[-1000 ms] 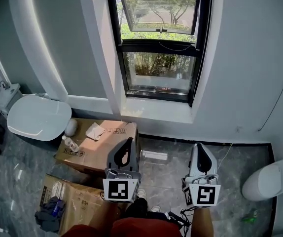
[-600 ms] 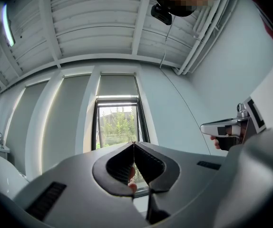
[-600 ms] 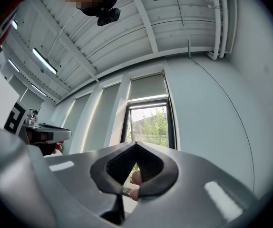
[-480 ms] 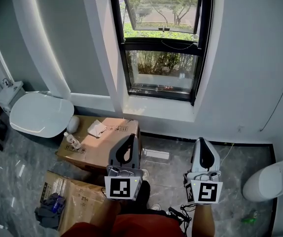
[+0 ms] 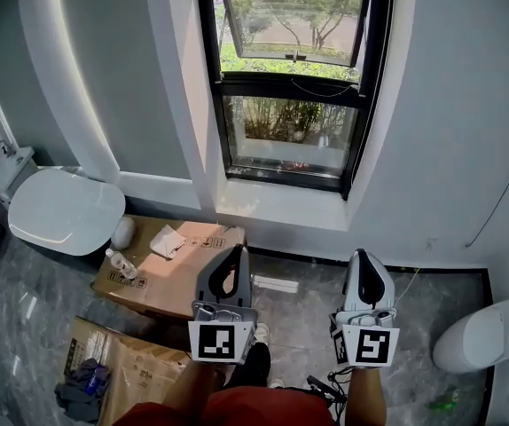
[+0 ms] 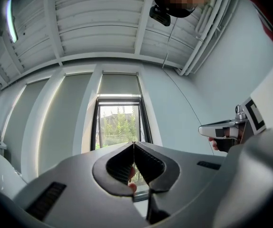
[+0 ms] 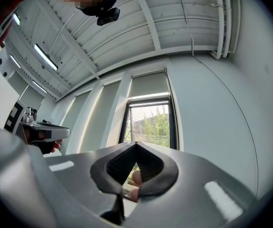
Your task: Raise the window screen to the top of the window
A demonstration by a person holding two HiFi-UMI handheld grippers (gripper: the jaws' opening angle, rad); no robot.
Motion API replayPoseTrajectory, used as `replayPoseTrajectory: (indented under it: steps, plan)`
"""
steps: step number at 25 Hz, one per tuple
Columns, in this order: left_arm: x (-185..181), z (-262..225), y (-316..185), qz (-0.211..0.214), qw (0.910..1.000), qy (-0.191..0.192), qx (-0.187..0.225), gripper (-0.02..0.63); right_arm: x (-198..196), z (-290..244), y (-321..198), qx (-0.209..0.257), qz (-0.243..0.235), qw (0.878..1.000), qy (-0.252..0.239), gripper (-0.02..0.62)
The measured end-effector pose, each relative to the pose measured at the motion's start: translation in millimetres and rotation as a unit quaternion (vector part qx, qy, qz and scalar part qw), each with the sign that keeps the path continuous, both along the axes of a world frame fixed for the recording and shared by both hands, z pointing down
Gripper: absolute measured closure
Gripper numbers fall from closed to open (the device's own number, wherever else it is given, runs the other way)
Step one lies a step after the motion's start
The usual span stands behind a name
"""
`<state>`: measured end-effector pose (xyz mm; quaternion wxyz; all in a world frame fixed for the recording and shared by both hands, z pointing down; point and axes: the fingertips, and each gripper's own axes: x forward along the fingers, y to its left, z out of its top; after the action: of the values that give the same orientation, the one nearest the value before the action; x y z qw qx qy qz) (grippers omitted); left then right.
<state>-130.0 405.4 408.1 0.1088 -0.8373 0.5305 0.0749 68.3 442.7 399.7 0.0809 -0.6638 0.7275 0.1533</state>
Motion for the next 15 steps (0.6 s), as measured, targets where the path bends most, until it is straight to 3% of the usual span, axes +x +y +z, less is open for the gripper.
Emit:
replayPoseTrajectory:
  steps: [15]
  plan:
    - [0.0, 17.2, -195.3, 0.007, 0.9994, 0.012, -0.03, 0.6, -4.4, 9.4, -191.8, -0.025, 0.016, 0.999, 0.023, 0.585]
